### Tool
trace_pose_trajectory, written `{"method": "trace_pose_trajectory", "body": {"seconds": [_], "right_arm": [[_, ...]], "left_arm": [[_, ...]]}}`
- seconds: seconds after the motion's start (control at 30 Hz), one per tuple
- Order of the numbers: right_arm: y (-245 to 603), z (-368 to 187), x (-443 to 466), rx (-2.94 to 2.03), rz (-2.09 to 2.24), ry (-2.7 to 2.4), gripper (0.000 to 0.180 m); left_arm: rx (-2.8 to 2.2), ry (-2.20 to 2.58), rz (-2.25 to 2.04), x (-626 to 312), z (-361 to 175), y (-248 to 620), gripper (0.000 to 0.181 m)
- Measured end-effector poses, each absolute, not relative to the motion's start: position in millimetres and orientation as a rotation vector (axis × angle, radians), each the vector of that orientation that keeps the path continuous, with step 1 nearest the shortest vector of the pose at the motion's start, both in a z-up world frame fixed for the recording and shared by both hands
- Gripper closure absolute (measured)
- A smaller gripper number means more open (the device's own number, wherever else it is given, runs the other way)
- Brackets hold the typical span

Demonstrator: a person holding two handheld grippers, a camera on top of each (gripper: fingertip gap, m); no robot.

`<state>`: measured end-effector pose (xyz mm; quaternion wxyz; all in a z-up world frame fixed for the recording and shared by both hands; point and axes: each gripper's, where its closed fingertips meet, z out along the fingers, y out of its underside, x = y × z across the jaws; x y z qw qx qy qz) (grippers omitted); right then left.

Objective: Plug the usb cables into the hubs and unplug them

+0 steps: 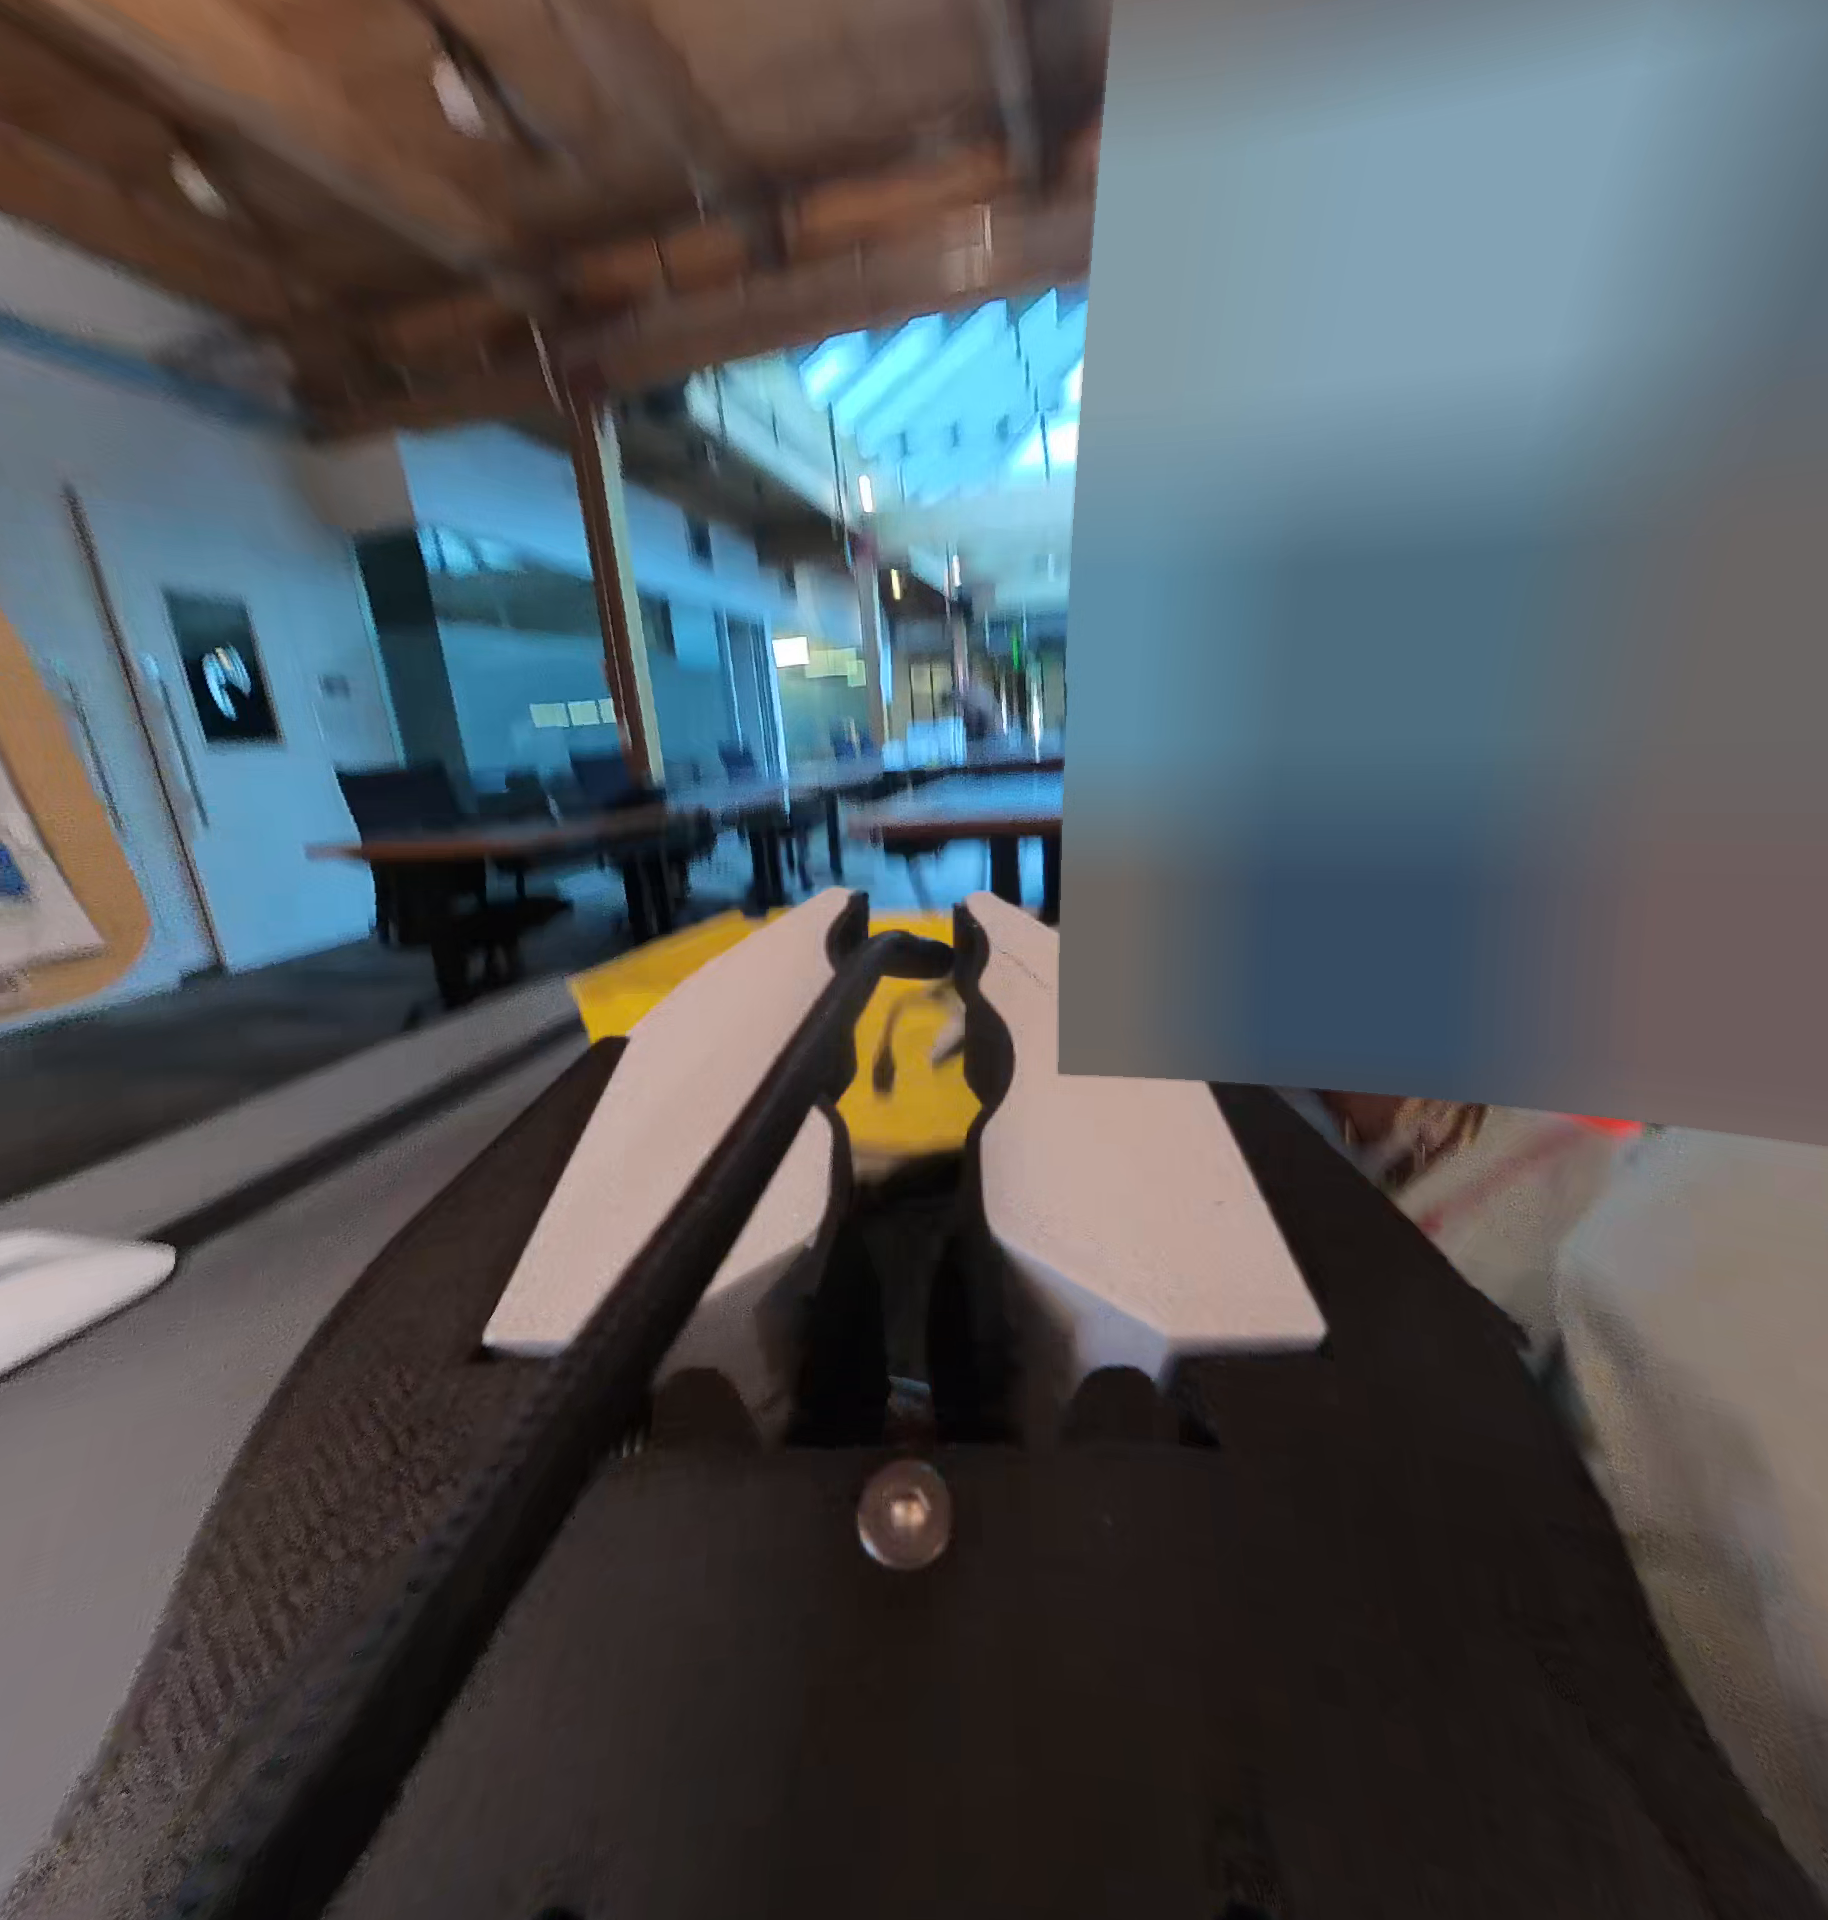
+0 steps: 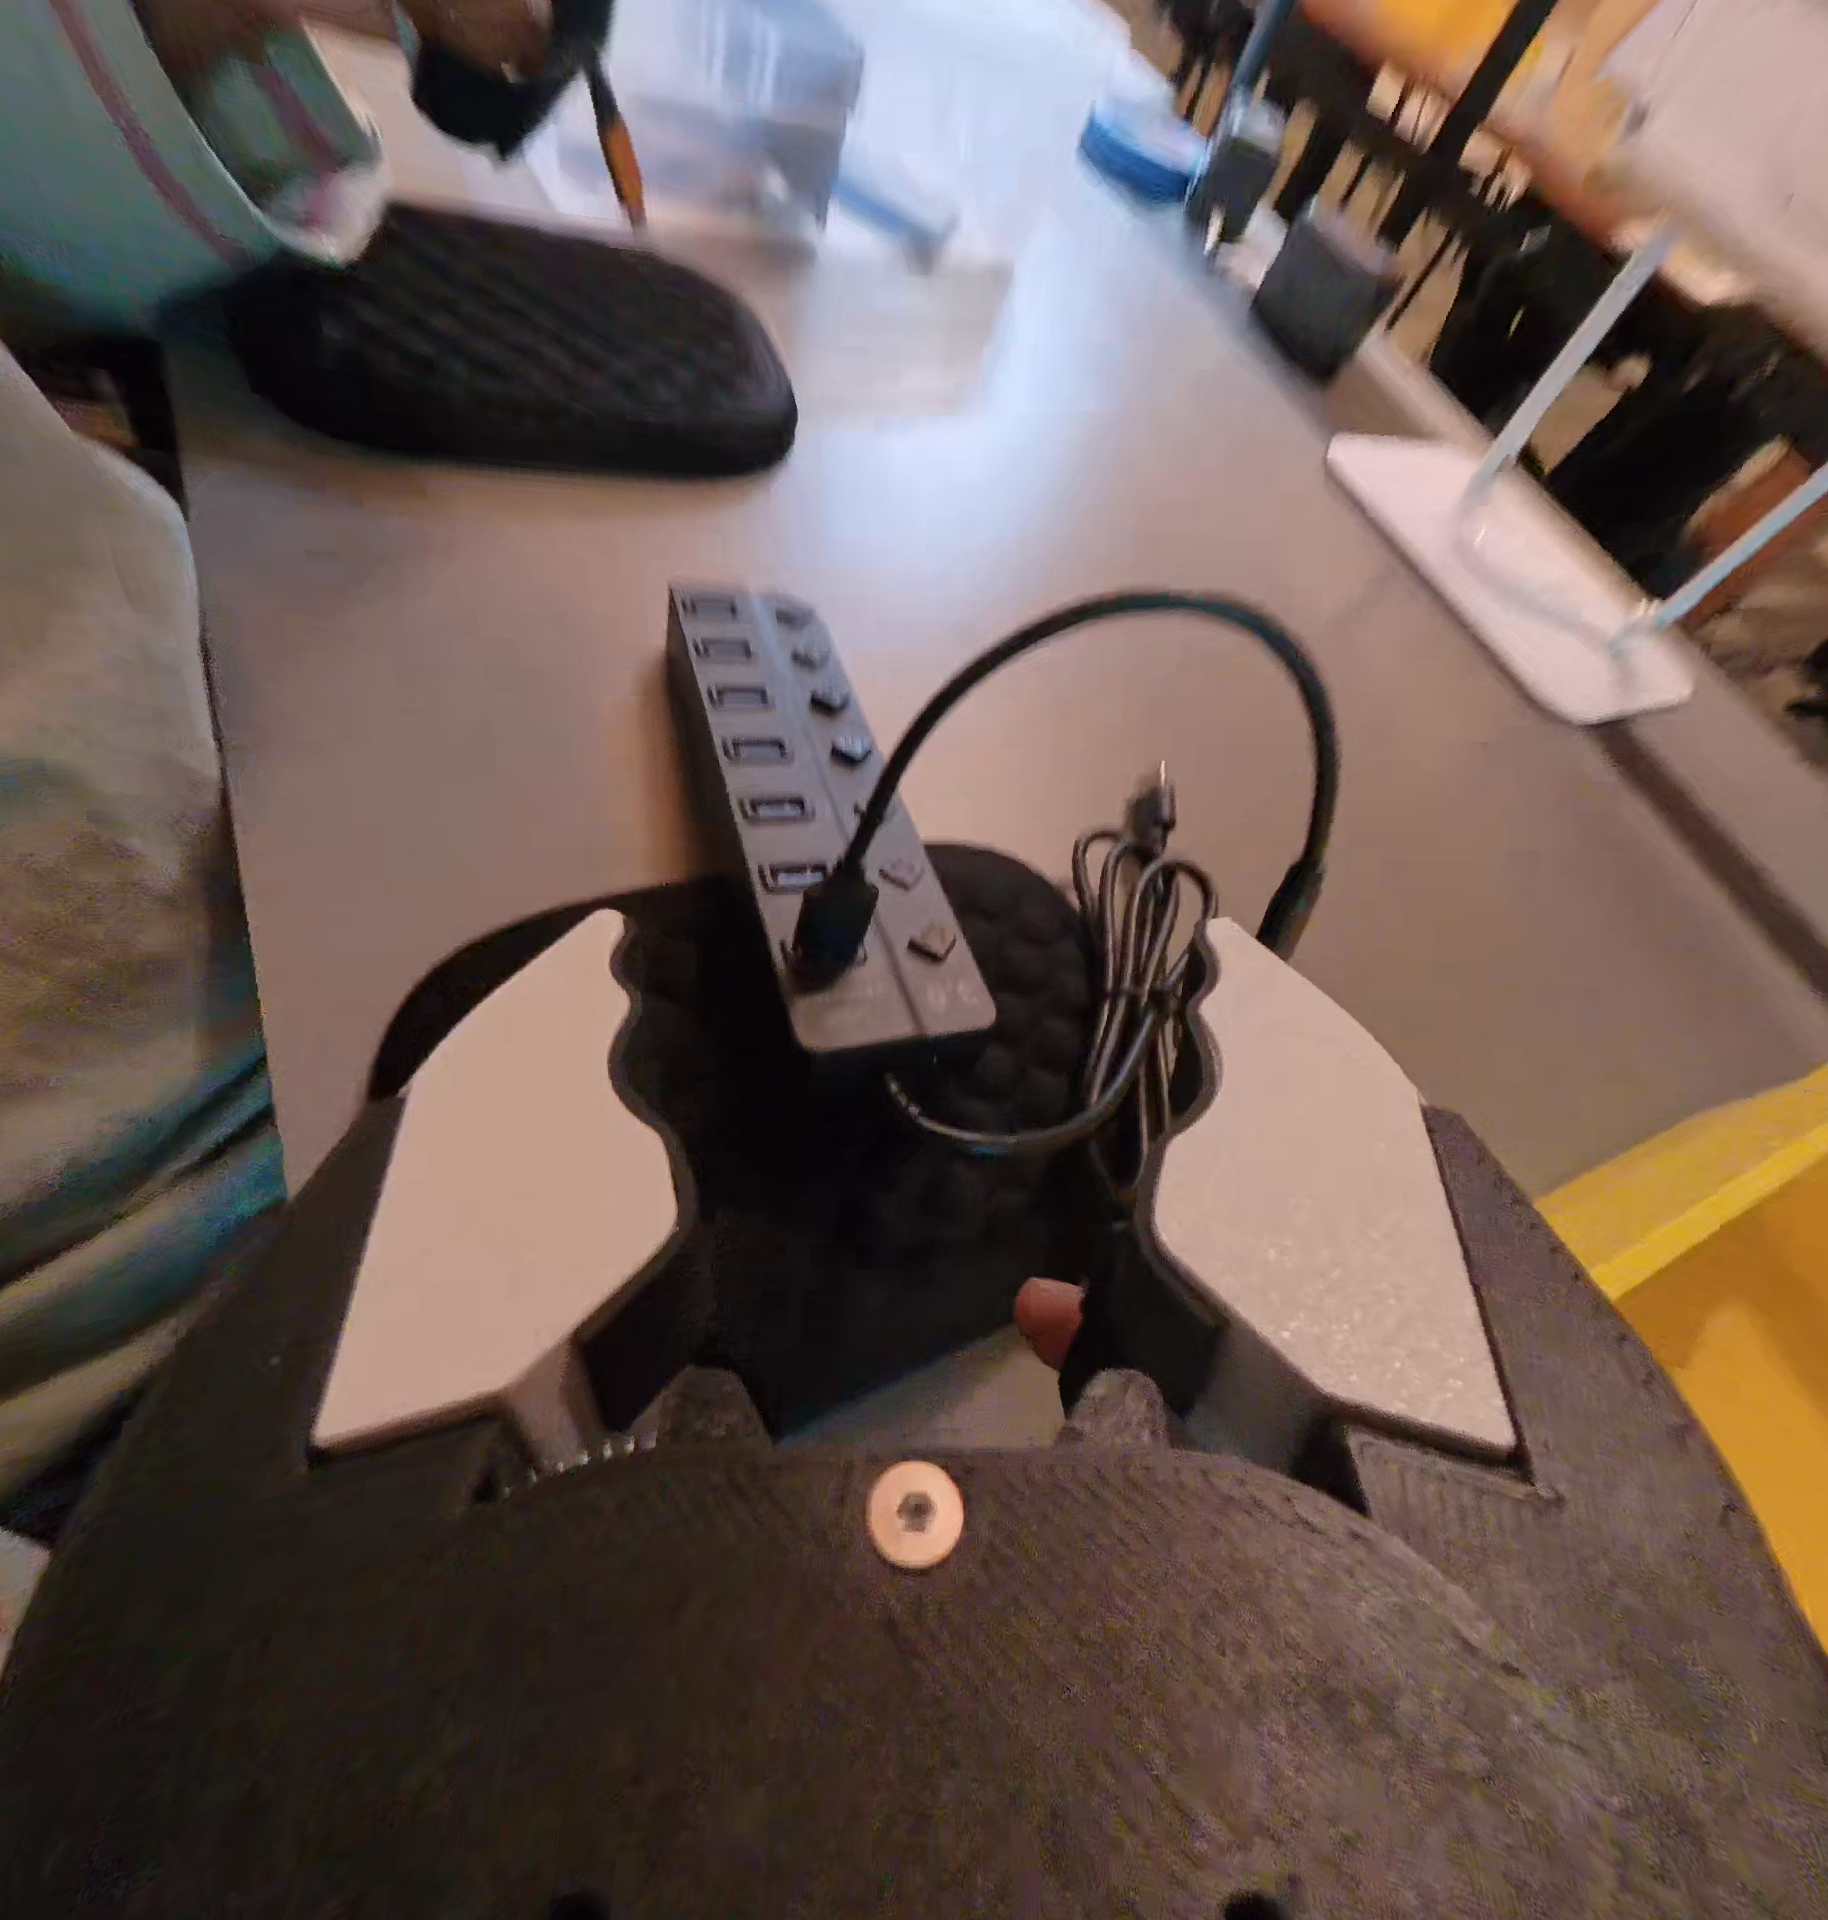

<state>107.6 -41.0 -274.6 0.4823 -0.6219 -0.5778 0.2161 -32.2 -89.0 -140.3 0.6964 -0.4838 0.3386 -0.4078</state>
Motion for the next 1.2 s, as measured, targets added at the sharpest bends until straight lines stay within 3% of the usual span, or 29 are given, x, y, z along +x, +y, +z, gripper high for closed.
{"method": "trace_pose_trajectory", "body": {"seconds": [0.43, 1.2], "right_arm": [[-25.3, -311.5, 97.8, -1.609, 0.433, -1.517, 0.096], [-31.7, -322.8, 89.1, -1.601, 0.499, -1.573, 0.114]], "left_arm": [[-1.566, 1.201, -0.757, 39.6, -266.5, -58.3, 0.165], [-1.669, 1.369, -0.673, 55.3, -297.4, -59.5, 0.165]]}}
